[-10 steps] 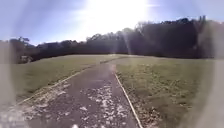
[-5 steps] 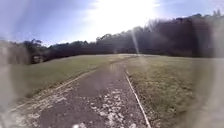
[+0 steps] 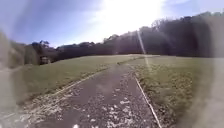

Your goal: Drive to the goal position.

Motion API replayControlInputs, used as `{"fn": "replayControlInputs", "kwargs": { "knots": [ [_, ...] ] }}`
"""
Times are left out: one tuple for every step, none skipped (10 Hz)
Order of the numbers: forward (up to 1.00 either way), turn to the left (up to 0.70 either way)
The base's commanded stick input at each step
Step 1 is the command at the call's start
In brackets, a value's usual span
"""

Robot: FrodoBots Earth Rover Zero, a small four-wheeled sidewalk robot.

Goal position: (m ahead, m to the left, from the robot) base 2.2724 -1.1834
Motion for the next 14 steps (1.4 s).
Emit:
{"fn": "replayControlInputs", "kwargs": {
  "knots": [
    [0.7, 0.0],
    [0.7, 0.0],
    [0.7, 0.0],
    [0.7, 0.0],
    [0.7, 0.0],
    [0.7, 0.0],
    [0.7, 0.0],
    [0.7, 0.0],
    [0.7, 0.0],
    [0.7, 0.0],
    [0.7, 0.0],
    [0.7, 0.0],
    [0.7, 0.0],
    [0.7, 0.0]
  ]
}}
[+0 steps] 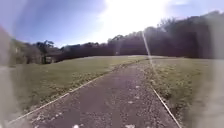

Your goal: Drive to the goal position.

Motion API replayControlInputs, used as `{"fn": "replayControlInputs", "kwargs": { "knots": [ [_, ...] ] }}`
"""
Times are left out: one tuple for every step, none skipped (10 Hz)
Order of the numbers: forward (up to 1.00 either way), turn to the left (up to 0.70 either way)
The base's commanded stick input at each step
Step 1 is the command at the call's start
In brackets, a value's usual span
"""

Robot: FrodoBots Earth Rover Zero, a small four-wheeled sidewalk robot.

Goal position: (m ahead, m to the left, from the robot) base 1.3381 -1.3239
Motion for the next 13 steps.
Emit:
{"fn": "replayControlInputs", "kwargs": {
  "knots": [
    [0.7, 0.0],
    [0.7, 0.0],
    [0.7, 0.0],
    [0.7, 0.0],
    [0.7, -0.04],
    [0.7, -0.12],
    [0.7, -0.27],
    [0.7, -0.21],
    [0.7, 0.0],
    [0.7, 0.0],
    [0.7, 0.0],
    [0.7, 0.0],
    [0.7, 0.0]
  ]
}}
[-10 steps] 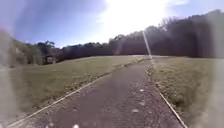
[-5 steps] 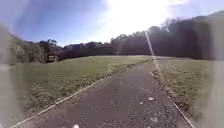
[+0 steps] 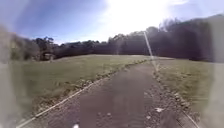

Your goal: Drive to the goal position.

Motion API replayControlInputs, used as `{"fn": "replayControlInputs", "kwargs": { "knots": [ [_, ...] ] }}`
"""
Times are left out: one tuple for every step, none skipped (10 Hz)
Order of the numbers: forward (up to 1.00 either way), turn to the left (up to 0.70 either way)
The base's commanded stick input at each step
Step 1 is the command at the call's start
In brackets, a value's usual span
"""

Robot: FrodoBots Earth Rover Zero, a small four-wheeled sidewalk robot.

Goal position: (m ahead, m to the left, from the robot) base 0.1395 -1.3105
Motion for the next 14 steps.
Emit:
{"fn": "replayControlInputs", "kwargs": {
  "knots": [
    [0.7, -0.01],
    [0.7, -0.06],
    [0.7, -0.24],
    [0.7, -0.34],
    [0.7, -0.32],
    [0.7, -0.16],
    [0.7, -0.06],
    [0.7, 0.0],
    [0.7, -0.04],
    [0.7, -0.16],
    [0.7, -0.34],
    [0.7, -0.34],
    [0.7, -0.34],
    [0.7, -0.34]
  ]
}}
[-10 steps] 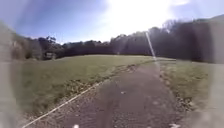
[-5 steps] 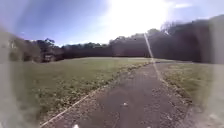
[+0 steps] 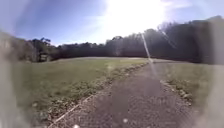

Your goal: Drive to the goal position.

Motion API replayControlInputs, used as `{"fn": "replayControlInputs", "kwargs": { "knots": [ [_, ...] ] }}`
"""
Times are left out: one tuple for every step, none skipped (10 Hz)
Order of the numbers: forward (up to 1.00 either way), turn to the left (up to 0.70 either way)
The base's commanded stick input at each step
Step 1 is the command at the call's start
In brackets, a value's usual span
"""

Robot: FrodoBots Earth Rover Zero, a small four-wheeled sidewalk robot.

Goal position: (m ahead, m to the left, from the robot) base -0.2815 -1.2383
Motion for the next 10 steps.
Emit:
{"fn": "replayControlInputs", "kwargs": {
  "knots": [
    [0.7, -0.34],
    [0.7, -0.34],
    [0.7, -0.34],
    [0.7, -0.34],
    [0.7, -0.34],
    [0.7, -0.34],
    [0.7, -0.34],
    [0.7, -0.34],
    [0.7, -0.34],
    [0.7, -0.34]
  ]
}}
